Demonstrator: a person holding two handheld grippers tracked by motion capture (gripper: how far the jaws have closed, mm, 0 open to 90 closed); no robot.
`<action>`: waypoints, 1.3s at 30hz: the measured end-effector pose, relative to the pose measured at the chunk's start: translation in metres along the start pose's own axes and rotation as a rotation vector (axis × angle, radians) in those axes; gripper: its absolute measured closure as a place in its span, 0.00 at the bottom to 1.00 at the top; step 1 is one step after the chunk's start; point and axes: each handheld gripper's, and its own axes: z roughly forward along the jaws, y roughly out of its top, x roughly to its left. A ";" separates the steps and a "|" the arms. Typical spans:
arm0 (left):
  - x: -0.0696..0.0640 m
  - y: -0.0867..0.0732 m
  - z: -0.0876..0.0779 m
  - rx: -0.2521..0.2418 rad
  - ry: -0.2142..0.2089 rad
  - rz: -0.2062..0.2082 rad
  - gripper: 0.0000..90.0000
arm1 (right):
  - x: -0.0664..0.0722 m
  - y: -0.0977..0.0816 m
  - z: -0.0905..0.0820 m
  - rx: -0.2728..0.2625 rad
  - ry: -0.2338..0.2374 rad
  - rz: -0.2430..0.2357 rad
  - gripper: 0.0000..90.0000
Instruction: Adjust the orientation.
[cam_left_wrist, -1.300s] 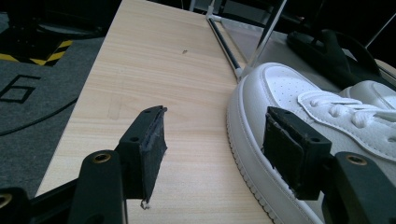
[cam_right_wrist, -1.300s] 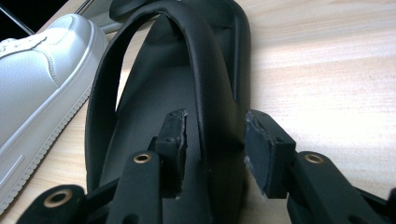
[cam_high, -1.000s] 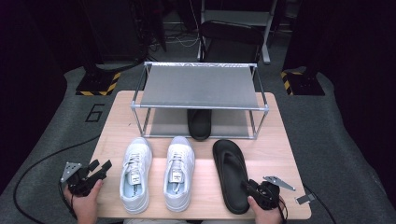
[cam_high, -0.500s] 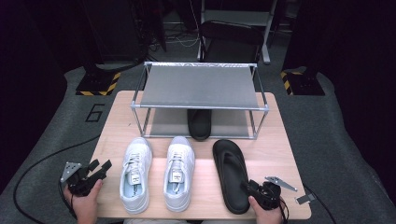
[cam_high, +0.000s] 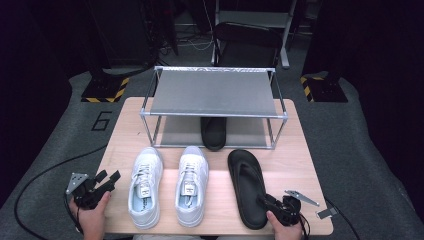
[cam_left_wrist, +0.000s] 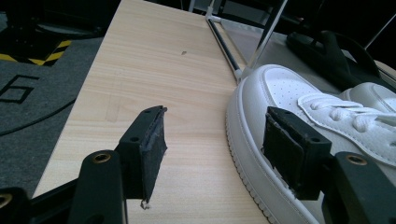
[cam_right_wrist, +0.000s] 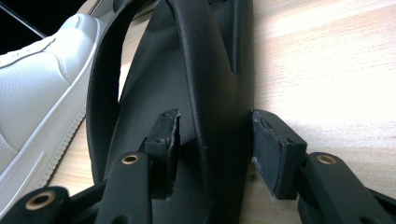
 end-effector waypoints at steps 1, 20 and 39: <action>0.000 0.000 0.000 -0.004 0.001 -0.001 0.43 | -0.001 0.000 0.000 0.001 -0.001 -0.004 0.59; 0.000 0.000 0.002 0.001 -0.002 -0.001 0.43 | -0.002 -0.002 -0.004 -0.016 -0.007 0.039 0.69; 0.001 0.001 0.001 -0.006 -0.002 -0.003 0.43 | 0.003 -0.002 -0.005 -0.051 -0.012 0.039 0.73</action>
